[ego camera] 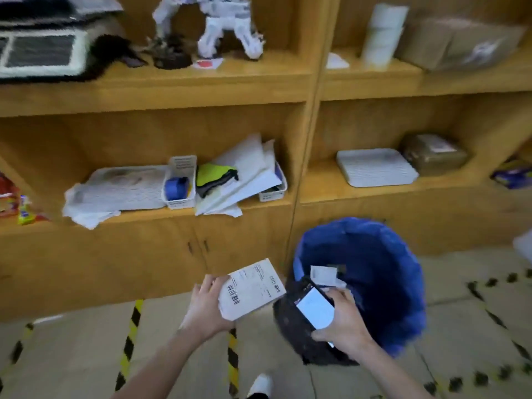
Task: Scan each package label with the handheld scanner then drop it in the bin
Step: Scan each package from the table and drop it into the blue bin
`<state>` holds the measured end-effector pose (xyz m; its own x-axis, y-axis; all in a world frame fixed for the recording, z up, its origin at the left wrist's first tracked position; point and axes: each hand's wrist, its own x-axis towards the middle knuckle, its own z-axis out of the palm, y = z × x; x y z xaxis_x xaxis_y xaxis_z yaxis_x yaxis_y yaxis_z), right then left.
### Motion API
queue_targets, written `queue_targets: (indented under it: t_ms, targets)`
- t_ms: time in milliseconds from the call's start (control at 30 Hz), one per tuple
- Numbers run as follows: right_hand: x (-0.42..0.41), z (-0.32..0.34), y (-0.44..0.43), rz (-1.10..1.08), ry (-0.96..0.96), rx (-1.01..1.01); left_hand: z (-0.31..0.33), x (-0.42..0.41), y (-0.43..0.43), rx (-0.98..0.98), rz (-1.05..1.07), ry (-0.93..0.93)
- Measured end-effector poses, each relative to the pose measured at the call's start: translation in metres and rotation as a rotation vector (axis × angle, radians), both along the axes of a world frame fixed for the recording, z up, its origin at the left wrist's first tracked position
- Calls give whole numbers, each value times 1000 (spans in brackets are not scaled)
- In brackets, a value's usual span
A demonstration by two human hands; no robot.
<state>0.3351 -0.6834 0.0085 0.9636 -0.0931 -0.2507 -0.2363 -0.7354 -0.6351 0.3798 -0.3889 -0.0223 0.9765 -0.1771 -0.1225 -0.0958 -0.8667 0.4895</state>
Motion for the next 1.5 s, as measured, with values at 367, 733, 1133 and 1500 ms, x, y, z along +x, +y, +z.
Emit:
queue_targets:
  t_ms: [367, 733, 1133, 1500]
  targets:
    - [1, -30, -138, -662, 53, 58, -35, 170, -196, 78, -506, 122]
    - [68, -121, -257, -665, 271, 202, -143, 191, -333, 29, 11, 351]
    - [175, -349, -313, -537, 296, 255, -376, 219, -430, 122, 609, 417]
    - [170, -397, -308, -449, 322, 229, -432, 209, -416, 260, 427, 699]
